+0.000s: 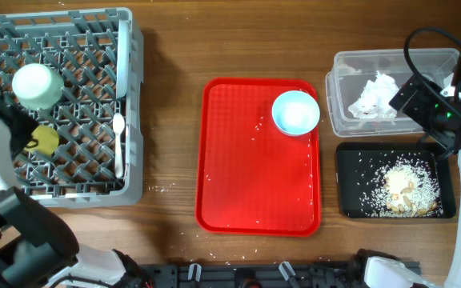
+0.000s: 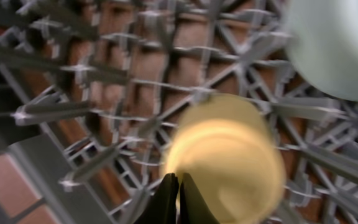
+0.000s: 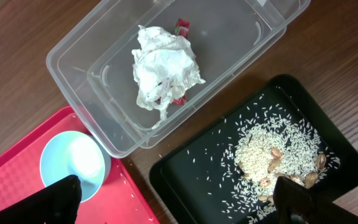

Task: Sort waste into correct bins and load items into the dishwasher rack

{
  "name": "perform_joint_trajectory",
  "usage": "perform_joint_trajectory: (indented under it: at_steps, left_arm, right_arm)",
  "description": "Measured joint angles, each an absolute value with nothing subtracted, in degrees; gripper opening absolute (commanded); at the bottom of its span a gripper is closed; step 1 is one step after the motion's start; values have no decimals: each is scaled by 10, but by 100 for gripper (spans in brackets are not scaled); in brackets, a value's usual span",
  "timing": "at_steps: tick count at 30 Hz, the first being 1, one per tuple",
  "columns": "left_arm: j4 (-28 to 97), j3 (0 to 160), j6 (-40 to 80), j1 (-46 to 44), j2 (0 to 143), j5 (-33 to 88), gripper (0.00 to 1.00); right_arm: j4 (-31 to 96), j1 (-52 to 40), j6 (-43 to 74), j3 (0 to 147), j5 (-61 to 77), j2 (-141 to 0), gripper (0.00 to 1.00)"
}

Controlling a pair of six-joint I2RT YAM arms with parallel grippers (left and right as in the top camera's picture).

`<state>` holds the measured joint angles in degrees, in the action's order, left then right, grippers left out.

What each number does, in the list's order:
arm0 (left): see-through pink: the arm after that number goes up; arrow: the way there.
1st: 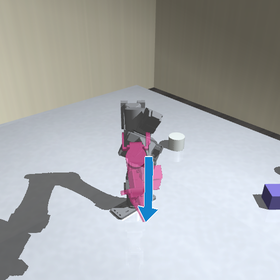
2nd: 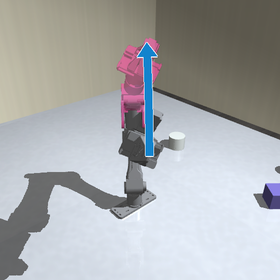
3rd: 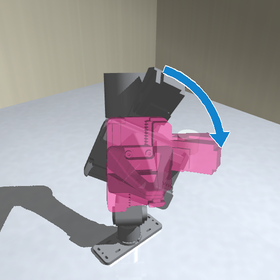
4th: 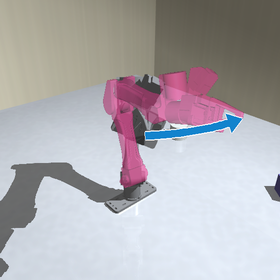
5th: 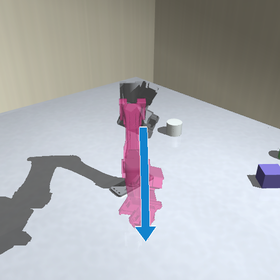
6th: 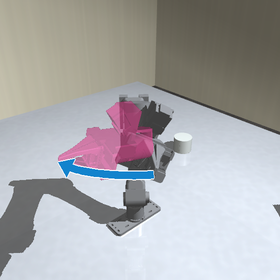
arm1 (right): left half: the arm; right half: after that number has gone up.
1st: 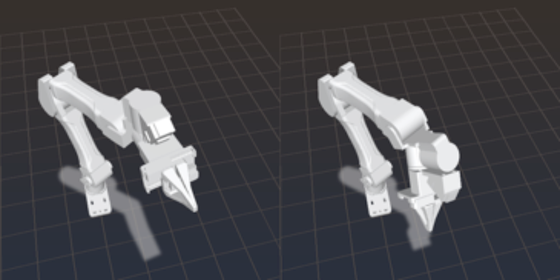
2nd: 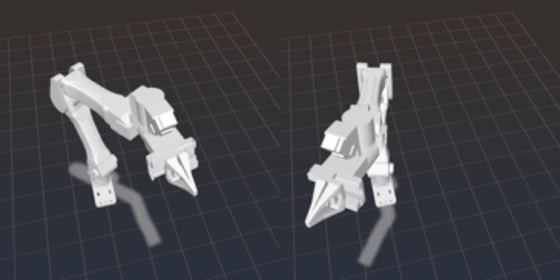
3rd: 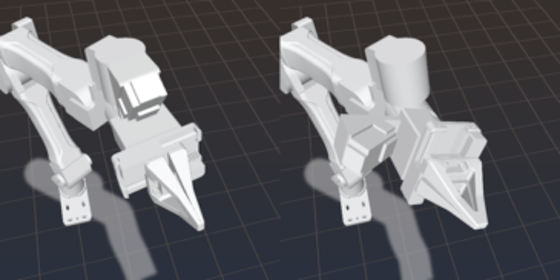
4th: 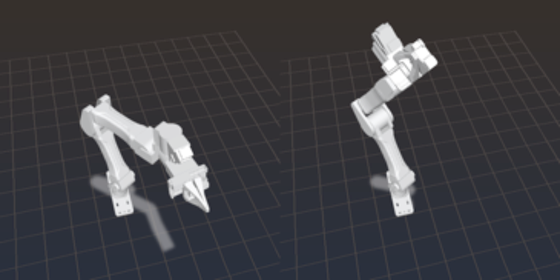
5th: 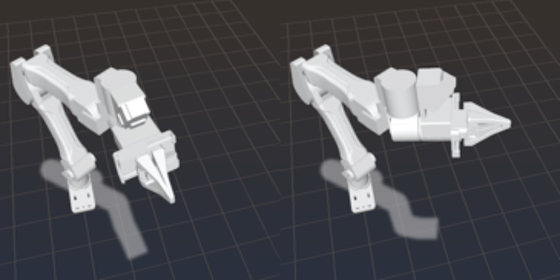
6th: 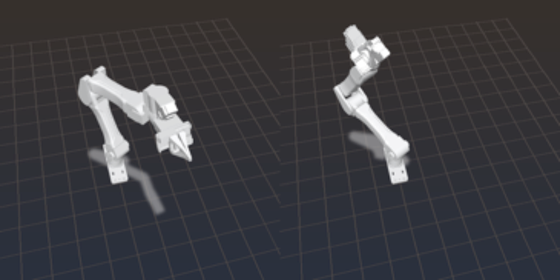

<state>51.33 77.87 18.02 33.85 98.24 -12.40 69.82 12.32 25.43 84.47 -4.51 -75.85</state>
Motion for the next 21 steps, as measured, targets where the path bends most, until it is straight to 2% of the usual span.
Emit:
perform_joint_trajectory:
  at_steps: [8,10,12,14,15,16,17,18,21]
  left_arm:
    - [529,776,234,371,947,-57,4]
    - [510,782,252,371,902,5,4]
    - [491,788,261,371,856,92,10]
    - [487,794,273,370,813,191,30]
    - [486,796,283,367,794,246,44]
    - [487,797,291,364,782,287,61]
    - [486,798,307,351,767,355,89]
    - [487,799,311,333,759,400,97]
    - [487,799,322,241,758,507,100]
  right_arm:
    - [698,123,254,845,-45,-759,100]
    - [698,123,254,845,-45,-759,100]
    - [698,123,254,845,-45,-759,100]
    - [698,123,255,845,-45,-759,100]
    - [698,123,254,845,-45,-759,100]
    - [698,123,254,845,-45,-759,100]
    - [698,123,254,845,-45,-759,99]
    - [698,123,254,845,-45,-759,100]
    - [698,123,254,845,-45,-759,100]
